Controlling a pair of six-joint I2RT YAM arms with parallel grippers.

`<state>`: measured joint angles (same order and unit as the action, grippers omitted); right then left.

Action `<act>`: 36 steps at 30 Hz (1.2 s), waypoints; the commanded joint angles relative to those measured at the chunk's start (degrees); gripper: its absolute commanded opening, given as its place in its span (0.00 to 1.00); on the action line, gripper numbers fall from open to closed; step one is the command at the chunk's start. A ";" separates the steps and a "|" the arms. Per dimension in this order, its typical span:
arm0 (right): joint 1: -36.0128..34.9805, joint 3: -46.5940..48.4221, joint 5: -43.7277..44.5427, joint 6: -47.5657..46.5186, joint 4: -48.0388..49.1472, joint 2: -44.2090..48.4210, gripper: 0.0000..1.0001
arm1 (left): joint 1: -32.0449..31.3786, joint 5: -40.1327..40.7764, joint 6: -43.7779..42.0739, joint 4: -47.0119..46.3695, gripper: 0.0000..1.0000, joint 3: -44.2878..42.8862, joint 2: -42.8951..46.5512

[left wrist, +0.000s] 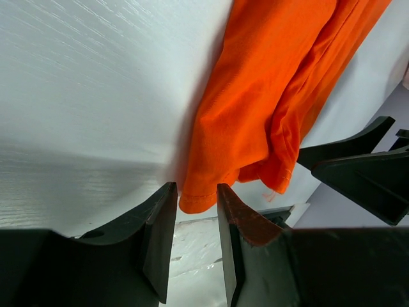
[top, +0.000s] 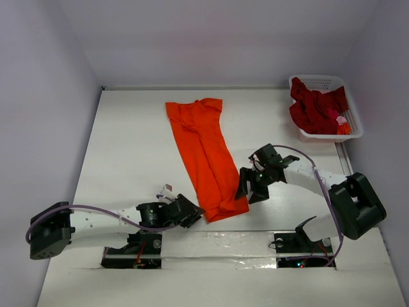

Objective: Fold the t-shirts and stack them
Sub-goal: Fold the tshirt

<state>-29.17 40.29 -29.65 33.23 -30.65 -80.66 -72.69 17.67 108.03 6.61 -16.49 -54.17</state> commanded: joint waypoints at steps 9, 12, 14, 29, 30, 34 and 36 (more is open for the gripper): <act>0.95 0.31 -1.64 -1.33 1.91 -0.46 0.76 | -0.35 3.95 4.03 -3.71 0.28 0.41 -4.19; 0.96 0.31 -1.82 -1.50 1.91 -0.63 0.76 | -0.35 3.95 4.12 -4.67 0.28 0.76 -4.54; 0.96 0.40 -1.82 -1.77 1.91 -0.72 0.76 | -0.35 4.21 3.94 -6.08 0.28 1.20 -4.36; 1.48 0.58 -2.26 -2.30 1.56 -0.99 0.75 | -0.35 3.07 5.09 -8.28 0.30 2.08 -6.91; 1.48 0.58 -2.34 -2.30 1.56 -0.99 0.75 | -0.35 2.90 5.09 -8.54 0.30 2.16 -7.09; 1.48 0.66 -2.61 -2.38 1.48 -1.16 0.75 | -0.35 2.46 5.00 -10.12 0.30 2.25 -8.40; 1.48 0.66 -2.61 -2.47 1.48 -1.16 0.75 | -0.35 2.02 4.74 -10.83 0.29 2.08 -9.37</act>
<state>-28.10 40.29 -30.92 31.68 -30.37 -81.43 -72.69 18.24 110.06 -3.79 -14.83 -62.41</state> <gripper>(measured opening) 0.752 0.294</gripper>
